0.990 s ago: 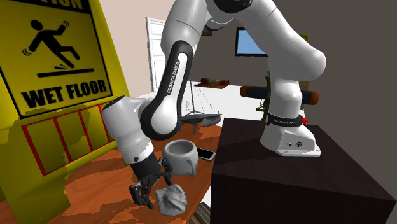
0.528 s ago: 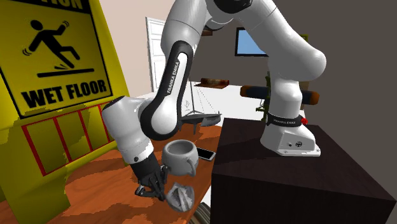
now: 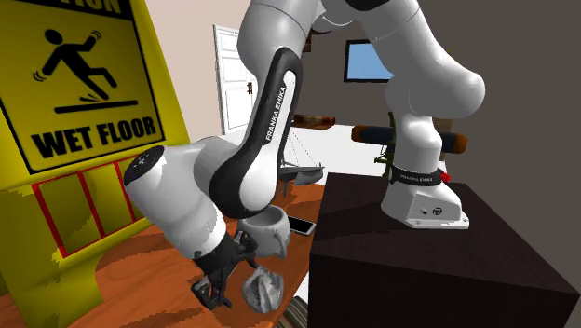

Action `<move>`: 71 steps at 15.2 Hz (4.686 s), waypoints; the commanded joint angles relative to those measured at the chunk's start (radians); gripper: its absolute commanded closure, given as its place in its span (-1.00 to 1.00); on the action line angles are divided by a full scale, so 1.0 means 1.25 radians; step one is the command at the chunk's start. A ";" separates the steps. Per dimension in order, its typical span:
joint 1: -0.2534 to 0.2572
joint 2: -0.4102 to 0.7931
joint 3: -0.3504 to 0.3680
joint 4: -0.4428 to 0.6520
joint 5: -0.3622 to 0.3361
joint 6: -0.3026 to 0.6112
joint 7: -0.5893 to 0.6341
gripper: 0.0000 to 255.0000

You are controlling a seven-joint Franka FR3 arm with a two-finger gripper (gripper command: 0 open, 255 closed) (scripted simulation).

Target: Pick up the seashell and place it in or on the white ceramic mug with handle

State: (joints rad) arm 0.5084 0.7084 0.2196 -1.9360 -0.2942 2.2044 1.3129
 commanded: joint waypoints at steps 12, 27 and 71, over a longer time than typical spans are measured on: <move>0.115 0.045 -0.052 0.026 -0.070 -0.078 0.161 -1.00; 0.115 0.045 -0.052 0.026 -0.071 -0.078 0.161 1.00; -0.034 -0.385 -0.089 -0.216 -0.062 -0.208 -0.064 1.00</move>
State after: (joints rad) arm 0.4813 0.2448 0.1201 -2.1858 -0.3620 1.9355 1.2543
